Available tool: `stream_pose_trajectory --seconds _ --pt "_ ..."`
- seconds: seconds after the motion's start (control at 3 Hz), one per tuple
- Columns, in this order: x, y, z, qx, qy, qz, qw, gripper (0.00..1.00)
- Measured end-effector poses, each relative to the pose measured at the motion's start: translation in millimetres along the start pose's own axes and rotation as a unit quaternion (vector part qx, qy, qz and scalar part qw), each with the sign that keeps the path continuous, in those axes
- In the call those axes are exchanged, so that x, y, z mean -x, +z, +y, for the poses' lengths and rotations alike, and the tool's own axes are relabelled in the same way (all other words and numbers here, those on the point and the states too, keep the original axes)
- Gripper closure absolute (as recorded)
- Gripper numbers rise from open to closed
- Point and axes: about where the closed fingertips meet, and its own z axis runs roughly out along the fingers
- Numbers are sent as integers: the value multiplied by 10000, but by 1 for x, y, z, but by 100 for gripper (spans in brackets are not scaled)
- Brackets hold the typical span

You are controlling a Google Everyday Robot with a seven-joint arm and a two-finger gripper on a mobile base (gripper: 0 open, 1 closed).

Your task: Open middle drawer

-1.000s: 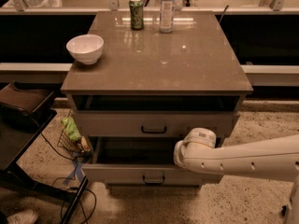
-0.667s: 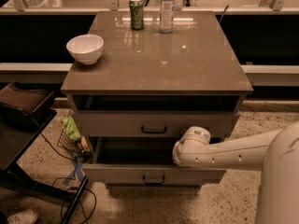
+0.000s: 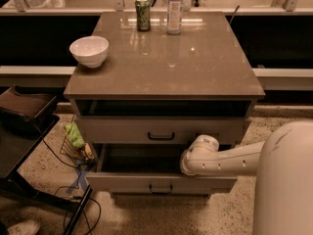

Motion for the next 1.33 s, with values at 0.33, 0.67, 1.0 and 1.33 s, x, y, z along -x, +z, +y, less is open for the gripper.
stream_pose_trajectory --seconds 0.33,0.67,1.0,1.33 --pt "0 0 1 17 -2 12 10000 100" --pt "-7 -5 26 496 -83 357 9981 100" --pt "-25 -19 57 1206 -222 773 9894 100" --pt "-46 -56 97 1889 50 984 9770 100"
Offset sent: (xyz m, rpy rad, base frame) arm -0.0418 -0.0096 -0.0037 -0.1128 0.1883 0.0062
